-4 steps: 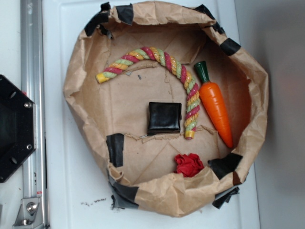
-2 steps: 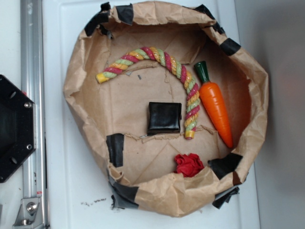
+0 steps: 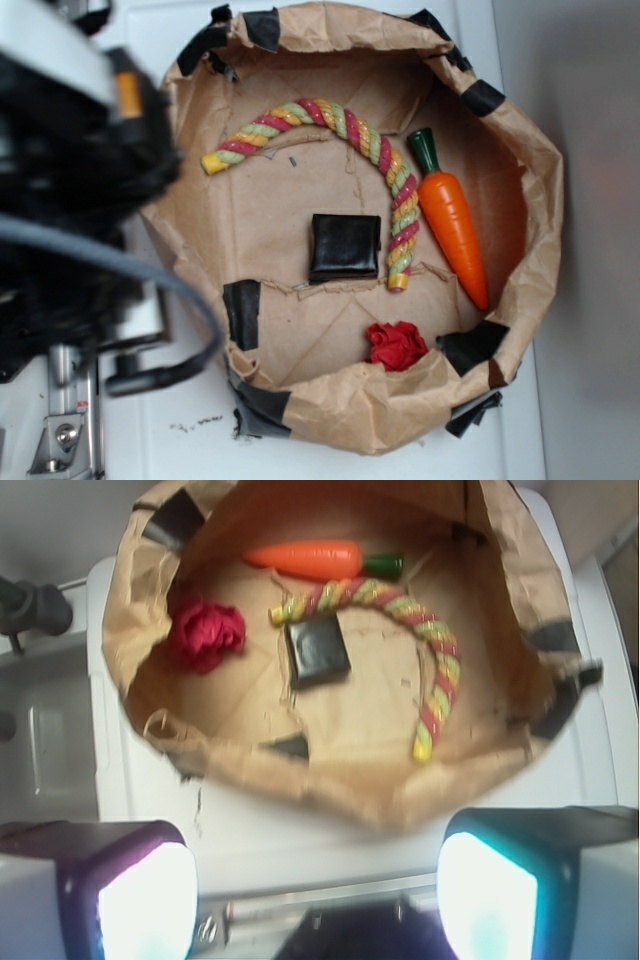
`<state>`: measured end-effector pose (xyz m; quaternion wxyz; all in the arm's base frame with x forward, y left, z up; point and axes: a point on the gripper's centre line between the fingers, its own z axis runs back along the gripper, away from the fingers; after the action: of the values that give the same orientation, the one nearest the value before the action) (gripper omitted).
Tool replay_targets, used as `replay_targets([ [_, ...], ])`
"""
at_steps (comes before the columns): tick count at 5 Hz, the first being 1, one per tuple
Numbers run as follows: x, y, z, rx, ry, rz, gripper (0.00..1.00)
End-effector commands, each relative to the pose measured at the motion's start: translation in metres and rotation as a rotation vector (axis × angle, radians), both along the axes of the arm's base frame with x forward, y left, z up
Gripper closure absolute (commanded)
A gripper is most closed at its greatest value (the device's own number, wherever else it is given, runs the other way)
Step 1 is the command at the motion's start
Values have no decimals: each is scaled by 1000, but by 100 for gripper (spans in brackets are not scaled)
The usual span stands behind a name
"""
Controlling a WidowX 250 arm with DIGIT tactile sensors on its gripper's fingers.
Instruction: Grab the black box.
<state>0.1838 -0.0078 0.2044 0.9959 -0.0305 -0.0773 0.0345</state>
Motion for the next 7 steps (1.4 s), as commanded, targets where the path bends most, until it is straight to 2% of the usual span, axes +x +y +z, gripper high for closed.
replay_targets([
  [1,50,8,-61,59,54,-32,0],
  [5,50,8,-61,59,54,-32,0],
  [6,64,-8,-99,65,70,-96,0],
  [7,71,-14,-123,26,103,-136,0],
])
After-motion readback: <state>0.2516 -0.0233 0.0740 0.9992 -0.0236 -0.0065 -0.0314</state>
